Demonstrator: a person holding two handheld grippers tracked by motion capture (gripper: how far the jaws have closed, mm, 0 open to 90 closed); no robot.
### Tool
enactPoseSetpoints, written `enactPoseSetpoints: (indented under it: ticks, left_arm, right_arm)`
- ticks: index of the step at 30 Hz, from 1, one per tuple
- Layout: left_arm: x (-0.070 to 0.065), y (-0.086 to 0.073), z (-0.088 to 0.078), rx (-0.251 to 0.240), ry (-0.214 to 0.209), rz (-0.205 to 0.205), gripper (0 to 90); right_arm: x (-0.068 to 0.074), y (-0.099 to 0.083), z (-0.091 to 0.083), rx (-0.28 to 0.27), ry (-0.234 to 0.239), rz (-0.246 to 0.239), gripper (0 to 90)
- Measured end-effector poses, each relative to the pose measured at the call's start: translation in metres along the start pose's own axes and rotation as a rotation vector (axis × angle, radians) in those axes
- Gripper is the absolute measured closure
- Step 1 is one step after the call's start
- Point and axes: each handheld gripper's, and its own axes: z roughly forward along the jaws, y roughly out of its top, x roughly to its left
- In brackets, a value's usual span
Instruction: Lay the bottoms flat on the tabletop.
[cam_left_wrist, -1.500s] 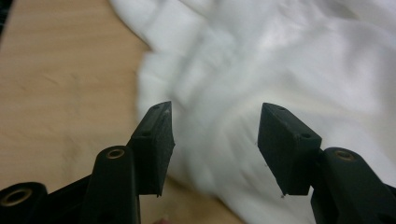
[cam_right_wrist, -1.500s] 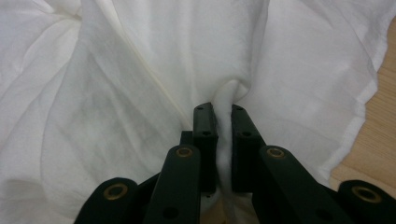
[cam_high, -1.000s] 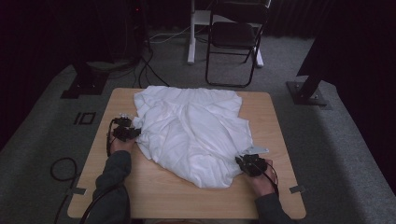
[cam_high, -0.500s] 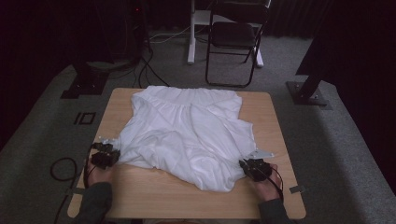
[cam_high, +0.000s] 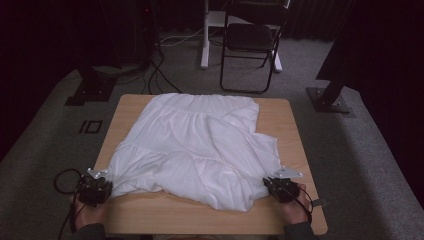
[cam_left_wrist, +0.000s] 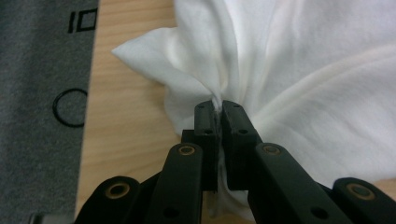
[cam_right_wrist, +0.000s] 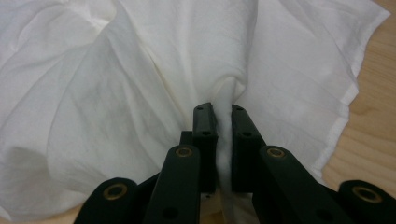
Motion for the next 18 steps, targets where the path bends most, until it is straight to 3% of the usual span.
enactPoseSetpoints:
  ticks: [7, 13, 14, 18]
  left_arm:
    - [-0.007, 0.020, -0.009, -0.080, -0.011, 0.015, 71.7]
    - [-0.017, 0.040, -0.008, -0.117, -0.032, 0.053, 65.0]
    - [-0.021, 0.047, -0.006, -0.141, -0.048, 0.069, 63.9]
    - [-0.029, 0.058, 0.004, -0.147, -0.069, 0.079, 61.4]
  right_arm:
    - [0.002, 0.003, -0.003, -0.021, 0.007, -0.023, 78.0]
    - [0.000, 0.023, -0.006, -0.096, -0.002, -0.055, 70.1]
    - [-0.002, 0.027, -0.006, -0.109, -0.005, -0.056, 69.7]
    - [-0.012, 0.045, -0.003, -0.159, -0.012, -0.047, 67.4]
